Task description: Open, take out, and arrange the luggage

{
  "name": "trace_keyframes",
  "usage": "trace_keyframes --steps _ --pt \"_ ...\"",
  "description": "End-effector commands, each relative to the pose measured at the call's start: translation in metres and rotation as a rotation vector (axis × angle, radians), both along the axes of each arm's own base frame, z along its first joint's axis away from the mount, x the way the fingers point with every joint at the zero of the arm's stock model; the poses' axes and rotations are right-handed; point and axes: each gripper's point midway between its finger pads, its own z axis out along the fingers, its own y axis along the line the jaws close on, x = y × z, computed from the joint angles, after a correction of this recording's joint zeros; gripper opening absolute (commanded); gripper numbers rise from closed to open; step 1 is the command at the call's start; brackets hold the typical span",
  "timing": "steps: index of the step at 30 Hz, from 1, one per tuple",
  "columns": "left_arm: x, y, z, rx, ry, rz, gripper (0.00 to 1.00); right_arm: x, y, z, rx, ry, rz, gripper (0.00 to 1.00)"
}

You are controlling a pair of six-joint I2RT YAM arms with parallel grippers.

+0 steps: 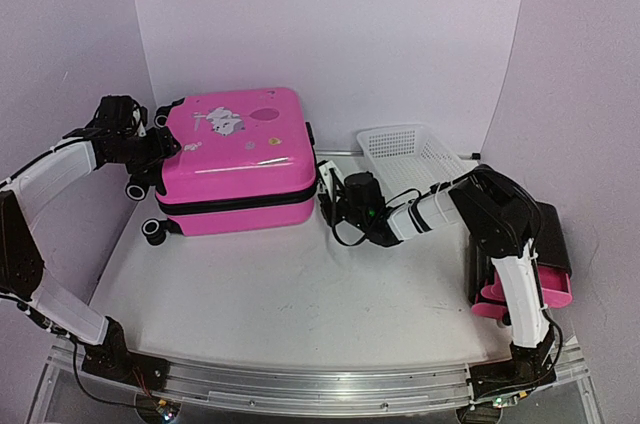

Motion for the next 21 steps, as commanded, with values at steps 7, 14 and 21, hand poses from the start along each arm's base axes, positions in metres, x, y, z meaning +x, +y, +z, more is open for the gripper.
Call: trace_keyframes --steps 7,14,21 --pt "-0.043 -0.015 -0.059 -0.026 0.257 -0.055 0.82 0.006 0.027 0.035 0.107 -0.116 0.1 0.3" --pt "-0.044 -0.016 -0.06 -0.029 0.261 -0.055 0.82 0.011 0.022 0.048 0.112 -0.144 0.095 0.31" --pt "-0.044 -0.016 -0.06 -0.032 0.263 -0.056 0.82 0.01 0.023 0.059 0.101 -0.175 0.109 0.3"
